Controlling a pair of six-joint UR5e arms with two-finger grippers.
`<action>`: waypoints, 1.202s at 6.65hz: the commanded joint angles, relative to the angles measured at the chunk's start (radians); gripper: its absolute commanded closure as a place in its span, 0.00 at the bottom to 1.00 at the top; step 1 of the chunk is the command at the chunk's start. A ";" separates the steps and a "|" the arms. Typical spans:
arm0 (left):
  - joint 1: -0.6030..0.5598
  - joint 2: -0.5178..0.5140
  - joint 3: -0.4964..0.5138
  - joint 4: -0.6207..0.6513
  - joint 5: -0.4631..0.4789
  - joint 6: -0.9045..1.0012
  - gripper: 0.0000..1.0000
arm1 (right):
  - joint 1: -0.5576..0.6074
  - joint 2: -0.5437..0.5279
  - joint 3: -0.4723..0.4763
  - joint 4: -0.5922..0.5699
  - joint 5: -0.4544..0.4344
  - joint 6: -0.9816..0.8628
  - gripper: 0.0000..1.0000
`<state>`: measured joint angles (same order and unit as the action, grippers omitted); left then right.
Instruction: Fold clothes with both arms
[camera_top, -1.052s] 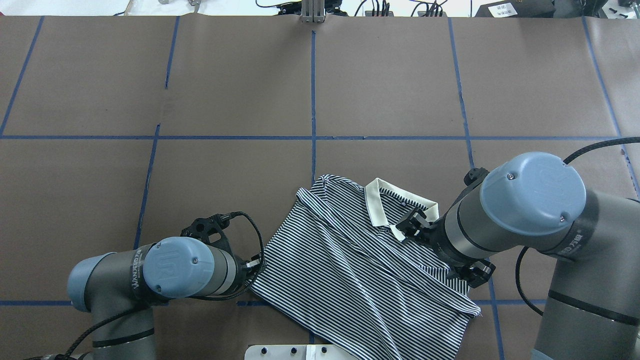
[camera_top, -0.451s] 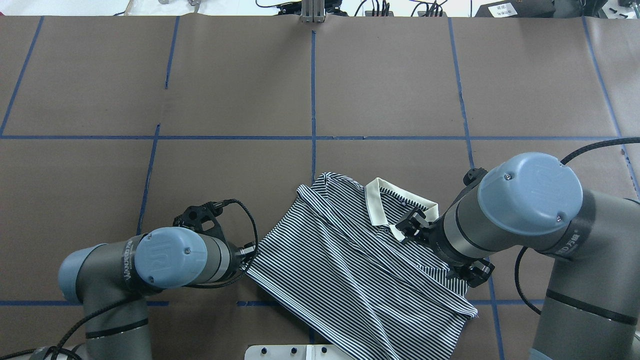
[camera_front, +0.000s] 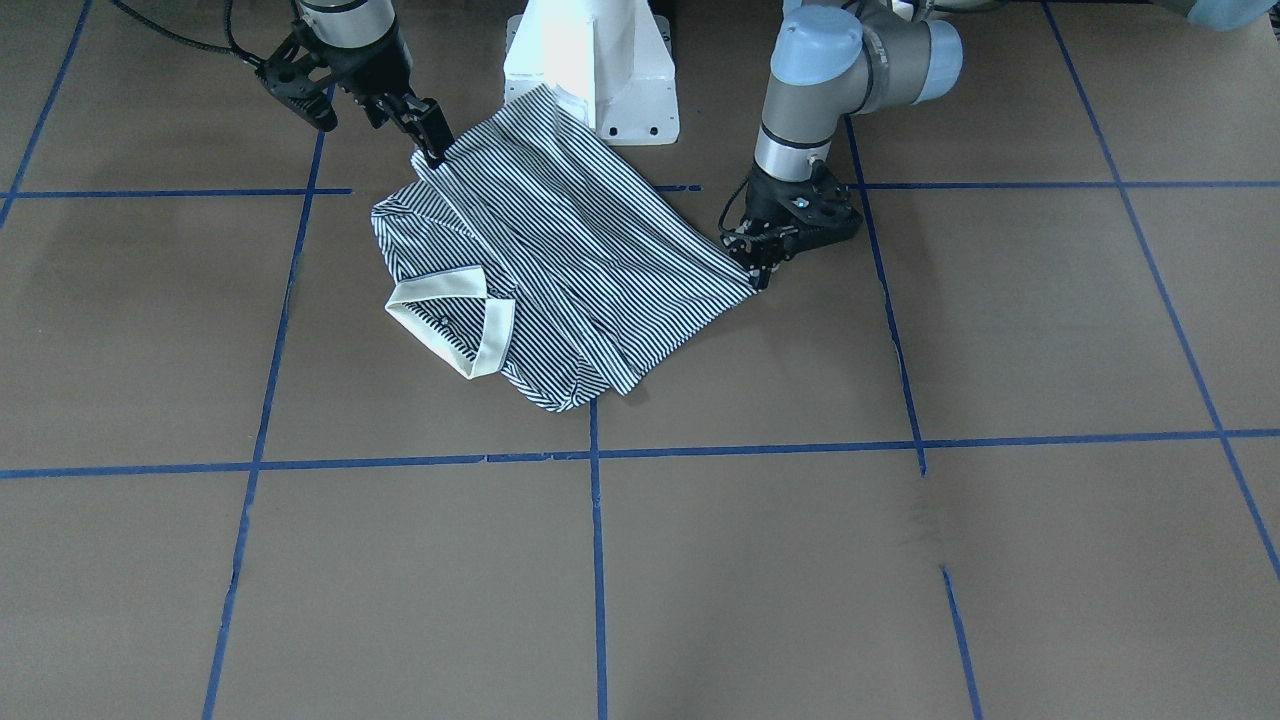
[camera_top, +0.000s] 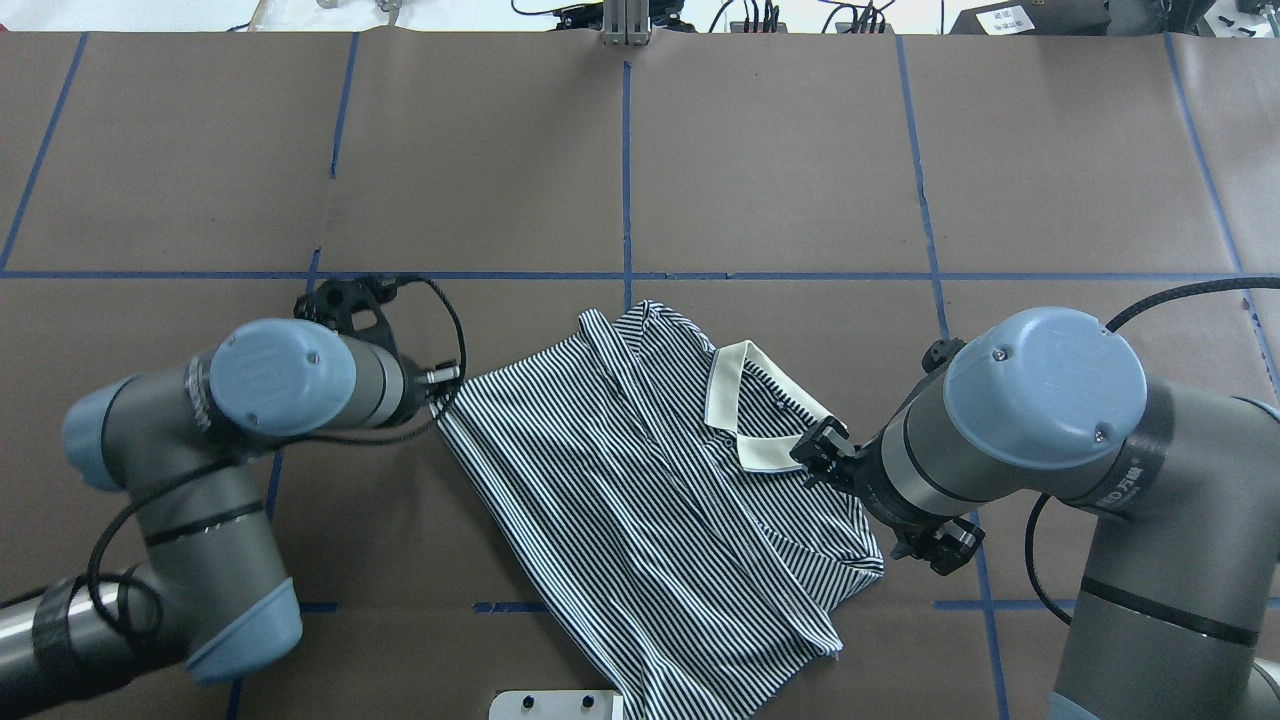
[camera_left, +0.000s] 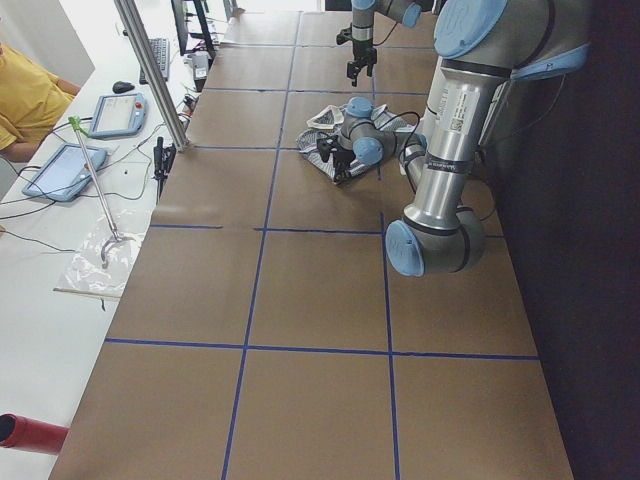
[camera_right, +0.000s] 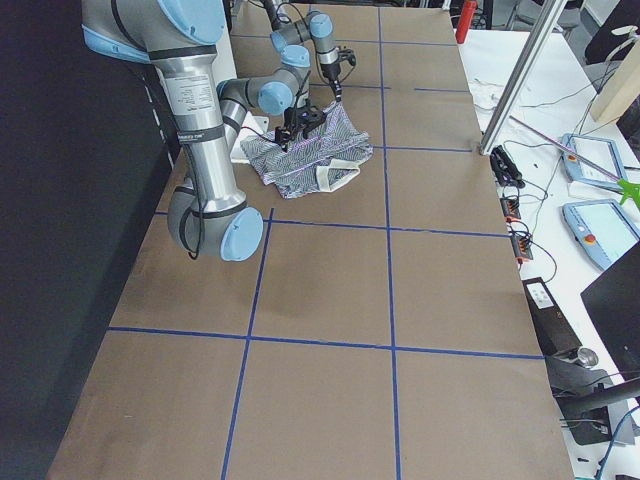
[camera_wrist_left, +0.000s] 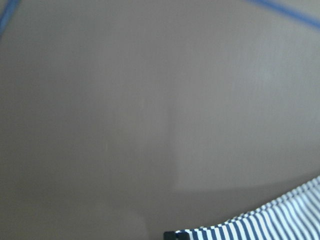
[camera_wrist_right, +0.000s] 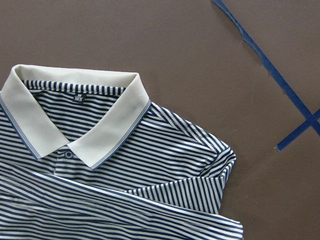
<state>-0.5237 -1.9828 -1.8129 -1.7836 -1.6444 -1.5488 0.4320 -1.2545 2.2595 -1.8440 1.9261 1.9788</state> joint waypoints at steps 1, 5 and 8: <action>-0.186 -0.256 0.410 -0.243 -0.003 0.056 1.00 | 0.001 0.024 -0.004 0.002 -0.006 0.002 0.00; -0.286 -0.280 0.676 -0.480 -0.005 0.168 0.56 | -0.006 0.139 -0.076 0.017 -0.102 0.031 0.00; -0.298 -0.077 0.363 -0.514 -0.154 0.190 0.46 | -0.009 0.219 -0.214 0.095 -0.104 -0.016 0.00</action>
<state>-0.8194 -2.1667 -1.2937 -2.2944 -1.7326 -1.3607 0.4247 -1.0647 2.0950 -1.7658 1.8225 1.9963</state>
